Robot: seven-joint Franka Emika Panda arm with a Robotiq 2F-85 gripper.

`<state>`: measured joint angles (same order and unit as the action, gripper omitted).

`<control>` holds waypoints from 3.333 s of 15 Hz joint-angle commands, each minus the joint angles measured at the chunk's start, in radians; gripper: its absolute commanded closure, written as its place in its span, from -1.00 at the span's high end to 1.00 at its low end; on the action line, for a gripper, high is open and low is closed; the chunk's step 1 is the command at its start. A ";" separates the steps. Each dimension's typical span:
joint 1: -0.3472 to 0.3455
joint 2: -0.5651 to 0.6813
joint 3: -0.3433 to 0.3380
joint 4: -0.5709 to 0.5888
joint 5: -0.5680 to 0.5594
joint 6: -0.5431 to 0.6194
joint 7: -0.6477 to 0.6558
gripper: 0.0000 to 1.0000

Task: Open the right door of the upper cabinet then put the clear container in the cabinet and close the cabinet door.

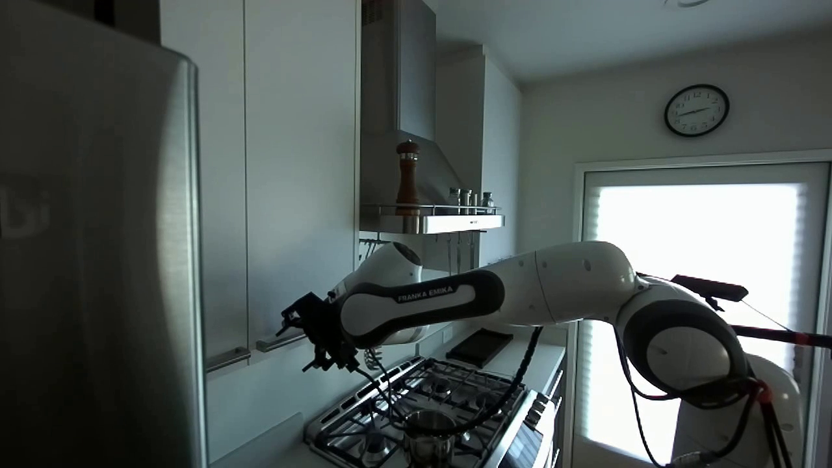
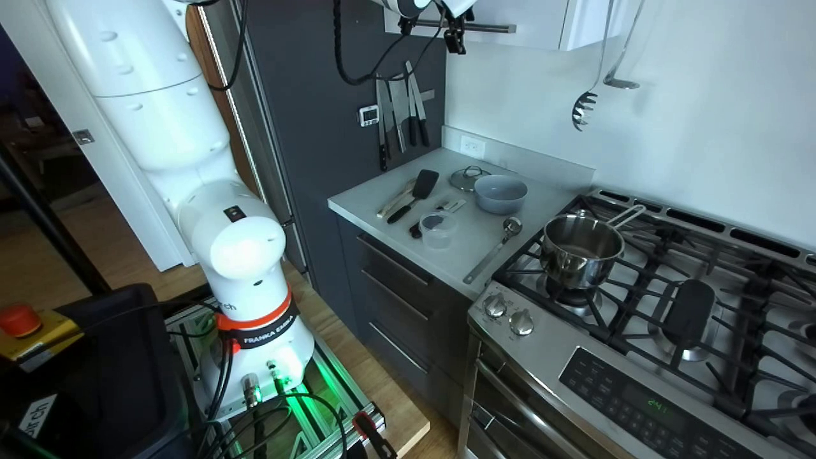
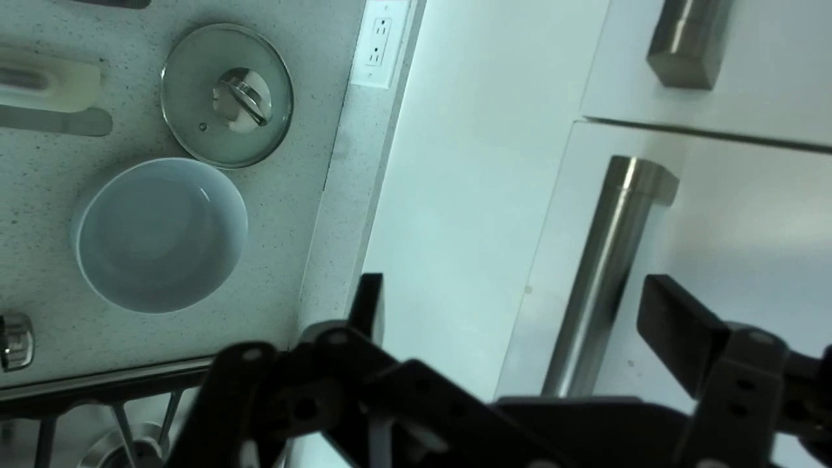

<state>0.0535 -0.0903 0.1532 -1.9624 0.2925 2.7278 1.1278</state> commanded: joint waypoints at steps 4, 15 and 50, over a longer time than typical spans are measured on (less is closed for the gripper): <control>0.009 0.020 -0.008 0.008 -0.033 -0.009 0.084 1.00; -0.009 -0.004 -0.046 0.051 -0.059 -0.258 0.071 1.00; -0.085 -0.112 -0.166 0.081 0.029 -0.705 -0.503 1.00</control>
<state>-0.0232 -0.2038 -0.0197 -1.8853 0.3201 2.0261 0.6257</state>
